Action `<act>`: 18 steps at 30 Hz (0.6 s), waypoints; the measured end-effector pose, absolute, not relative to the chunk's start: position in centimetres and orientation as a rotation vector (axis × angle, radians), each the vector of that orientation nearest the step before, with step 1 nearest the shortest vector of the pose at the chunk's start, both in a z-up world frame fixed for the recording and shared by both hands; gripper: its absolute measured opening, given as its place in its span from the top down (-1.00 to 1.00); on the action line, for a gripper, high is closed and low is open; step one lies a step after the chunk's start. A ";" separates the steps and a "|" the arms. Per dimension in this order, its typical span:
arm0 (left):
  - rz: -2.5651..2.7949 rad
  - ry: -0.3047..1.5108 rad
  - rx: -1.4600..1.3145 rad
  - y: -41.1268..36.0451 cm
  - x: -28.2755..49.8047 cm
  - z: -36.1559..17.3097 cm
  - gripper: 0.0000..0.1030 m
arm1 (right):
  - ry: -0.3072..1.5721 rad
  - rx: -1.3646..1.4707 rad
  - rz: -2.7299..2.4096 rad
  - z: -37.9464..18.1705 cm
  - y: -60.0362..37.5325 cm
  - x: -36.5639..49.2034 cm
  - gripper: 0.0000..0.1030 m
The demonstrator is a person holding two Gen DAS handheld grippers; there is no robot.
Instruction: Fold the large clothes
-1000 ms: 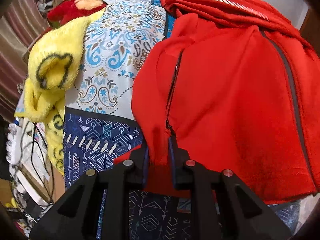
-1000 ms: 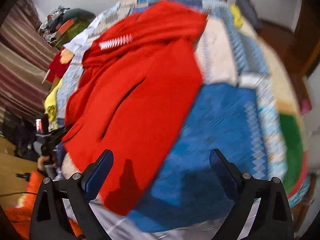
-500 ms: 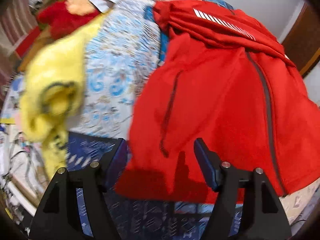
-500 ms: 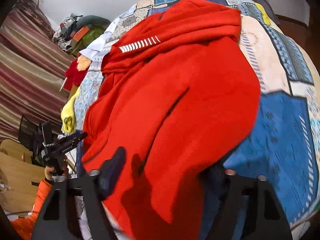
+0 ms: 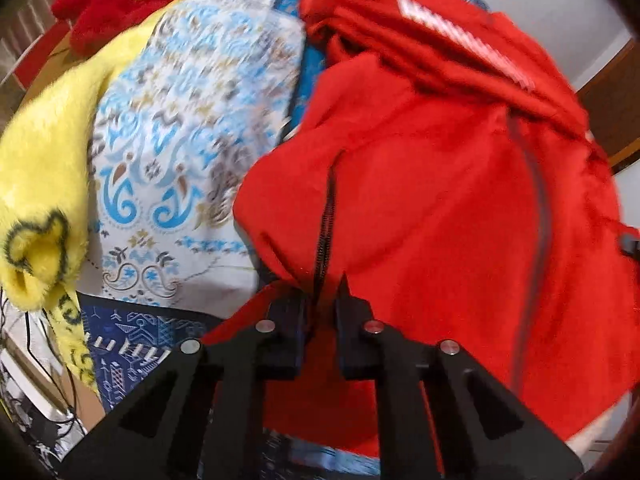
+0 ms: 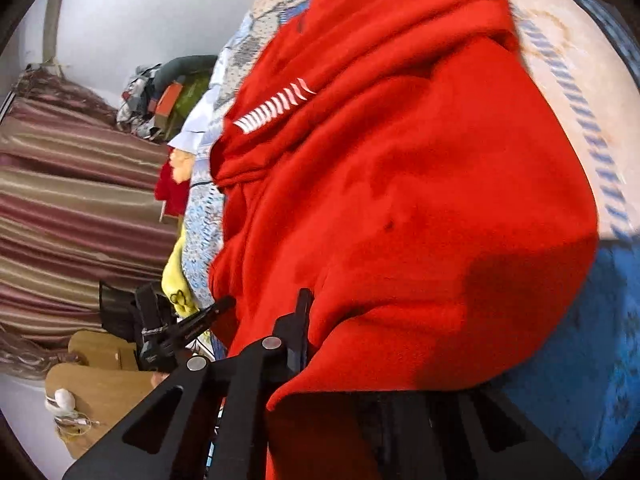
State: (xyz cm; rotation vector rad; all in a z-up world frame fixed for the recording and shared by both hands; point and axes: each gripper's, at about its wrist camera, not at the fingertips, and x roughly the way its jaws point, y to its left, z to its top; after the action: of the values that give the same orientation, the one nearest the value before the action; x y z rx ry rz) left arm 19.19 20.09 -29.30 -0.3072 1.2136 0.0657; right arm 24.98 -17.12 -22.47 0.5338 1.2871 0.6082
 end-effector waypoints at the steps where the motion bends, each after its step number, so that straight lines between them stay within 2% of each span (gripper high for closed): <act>1: 0.060 1.197 -0.303 19.7 19.3 -28.4 0.80 | 1.273 0.545 0.625 -21.9 -16.8 25.3 0.83; 10: -0.080 0.976 -0.322 15.9 24.5 -17.5 0.81 | 1.122 0.462 0.647 -16.3 -15.1 30.1 0.85; 18: -0.110 0.783 -0.287 14.5 30.9 -10.3 0.81 | 0.971 0.503 0.594 -11.6 -17.7 37.4 0.86</act>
State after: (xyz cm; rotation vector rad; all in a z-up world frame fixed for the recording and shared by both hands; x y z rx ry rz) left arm 30.88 14.51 -10.33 -0.2869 0.7832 -0.1095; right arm 37.35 -17.71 -11.56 0.5029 0.9706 0.5939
